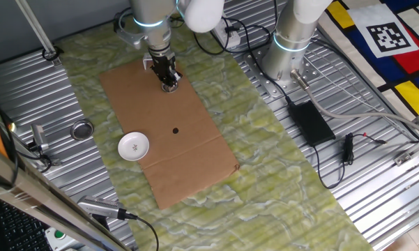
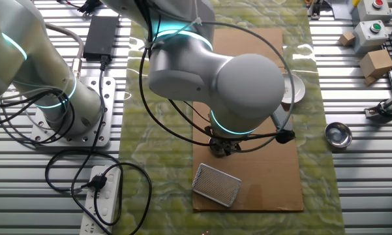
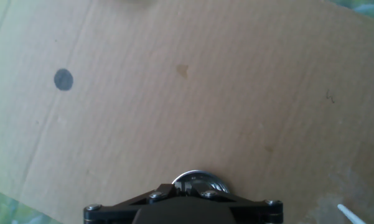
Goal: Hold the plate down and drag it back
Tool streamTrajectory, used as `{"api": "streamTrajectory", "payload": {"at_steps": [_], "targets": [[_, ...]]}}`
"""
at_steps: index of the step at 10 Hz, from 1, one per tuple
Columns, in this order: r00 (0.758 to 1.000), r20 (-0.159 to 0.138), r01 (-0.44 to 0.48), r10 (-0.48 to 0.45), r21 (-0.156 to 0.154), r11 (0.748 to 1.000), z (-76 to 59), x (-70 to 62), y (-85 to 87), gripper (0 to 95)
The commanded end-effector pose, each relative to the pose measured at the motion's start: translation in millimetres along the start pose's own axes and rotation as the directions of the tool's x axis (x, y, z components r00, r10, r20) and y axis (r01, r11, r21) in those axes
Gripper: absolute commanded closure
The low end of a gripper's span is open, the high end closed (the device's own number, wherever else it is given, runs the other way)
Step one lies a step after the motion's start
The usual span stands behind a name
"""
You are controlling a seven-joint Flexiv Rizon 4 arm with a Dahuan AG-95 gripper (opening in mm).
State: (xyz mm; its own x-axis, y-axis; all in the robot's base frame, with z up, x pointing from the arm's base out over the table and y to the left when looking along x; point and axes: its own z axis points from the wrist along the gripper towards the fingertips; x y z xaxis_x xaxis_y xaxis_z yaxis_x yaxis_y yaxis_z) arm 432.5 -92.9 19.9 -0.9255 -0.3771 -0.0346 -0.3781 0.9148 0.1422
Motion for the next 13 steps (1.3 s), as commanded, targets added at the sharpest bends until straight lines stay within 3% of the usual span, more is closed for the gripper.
{"api": "streamTrajectory", "payload": {"at_steps": [1, 5, 13], "targets": [[1.0, 0.002, -0.009, 0.009, -0.003, 1.0, -0.2, -3.4, 1.8, 95.0], [1.0, 0.004, -0.031, 0.031, -0.004, 1.0, -0.3, -19.2, 7.8, 95.0], [0.998, 0.018, -0.062, 0.062, -0.003, 0.998, -0.9, -38.7, 16.9, 95.0]]}}
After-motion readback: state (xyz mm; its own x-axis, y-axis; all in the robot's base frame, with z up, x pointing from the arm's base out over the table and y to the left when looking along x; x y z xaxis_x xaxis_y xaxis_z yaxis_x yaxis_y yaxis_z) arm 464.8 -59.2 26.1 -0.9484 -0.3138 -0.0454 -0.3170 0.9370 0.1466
